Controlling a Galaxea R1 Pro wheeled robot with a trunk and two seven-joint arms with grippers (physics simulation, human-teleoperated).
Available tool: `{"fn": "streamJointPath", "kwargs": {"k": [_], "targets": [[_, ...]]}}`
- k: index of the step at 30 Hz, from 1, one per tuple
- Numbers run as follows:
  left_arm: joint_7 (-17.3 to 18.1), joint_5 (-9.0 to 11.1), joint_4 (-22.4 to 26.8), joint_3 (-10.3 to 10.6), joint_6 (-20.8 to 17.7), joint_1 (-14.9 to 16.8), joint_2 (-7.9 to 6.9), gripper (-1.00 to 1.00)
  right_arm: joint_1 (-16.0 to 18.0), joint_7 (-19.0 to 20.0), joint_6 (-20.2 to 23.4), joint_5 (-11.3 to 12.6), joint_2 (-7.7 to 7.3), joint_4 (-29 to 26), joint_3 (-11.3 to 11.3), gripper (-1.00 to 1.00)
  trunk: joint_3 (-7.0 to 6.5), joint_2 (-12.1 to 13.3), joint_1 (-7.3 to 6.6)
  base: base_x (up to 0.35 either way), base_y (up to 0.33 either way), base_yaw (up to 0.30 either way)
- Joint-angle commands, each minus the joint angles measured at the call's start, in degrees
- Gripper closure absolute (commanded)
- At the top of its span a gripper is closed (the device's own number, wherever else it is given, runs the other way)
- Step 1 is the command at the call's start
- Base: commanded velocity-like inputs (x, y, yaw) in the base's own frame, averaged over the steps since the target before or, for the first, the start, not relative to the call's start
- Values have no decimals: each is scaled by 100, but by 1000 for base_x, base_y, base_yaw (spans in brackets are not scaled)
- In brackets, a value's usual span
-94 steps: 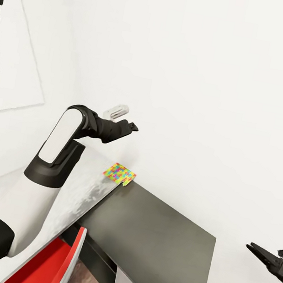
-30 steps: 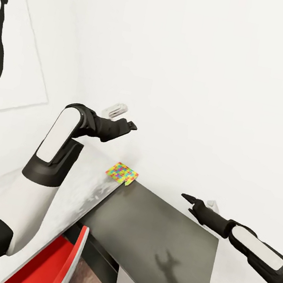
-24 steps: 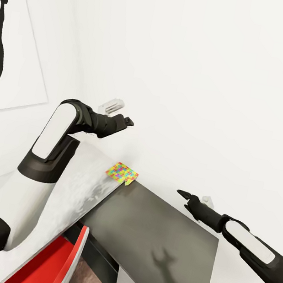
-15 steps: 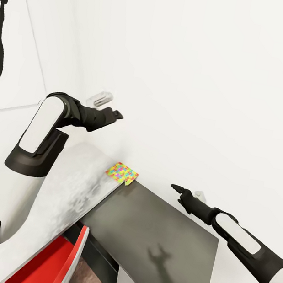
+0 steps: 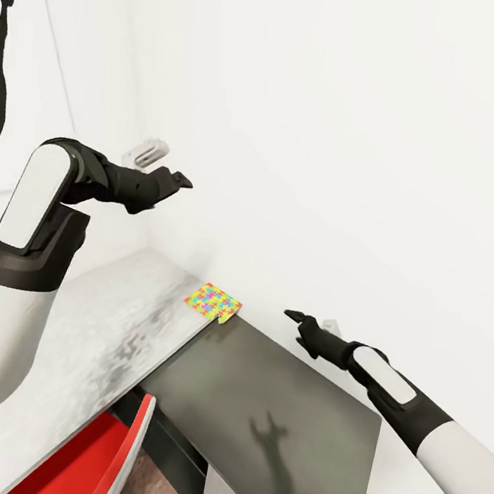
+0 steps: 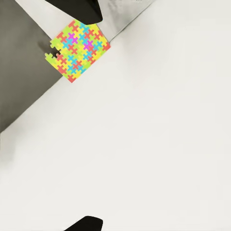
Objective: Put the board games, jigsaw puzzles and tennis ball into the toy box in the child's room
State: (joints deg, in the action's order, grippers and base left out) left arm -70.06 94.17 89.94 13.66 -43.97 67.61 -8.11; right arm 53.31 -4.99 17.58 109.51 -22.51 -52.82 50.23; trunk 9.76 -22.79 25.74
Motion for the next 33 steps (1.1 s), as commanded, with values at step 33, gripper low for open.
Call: {"fn": "streamJointPath", "kwargs": {"k": [33], "targets": [[-296, 181, -262, -96, -75, -35, -166, -100, 1149, -63, 397, -25, 1476, 2962, 50, -100, 13, -13, 4, 0, 0, 0]]}}
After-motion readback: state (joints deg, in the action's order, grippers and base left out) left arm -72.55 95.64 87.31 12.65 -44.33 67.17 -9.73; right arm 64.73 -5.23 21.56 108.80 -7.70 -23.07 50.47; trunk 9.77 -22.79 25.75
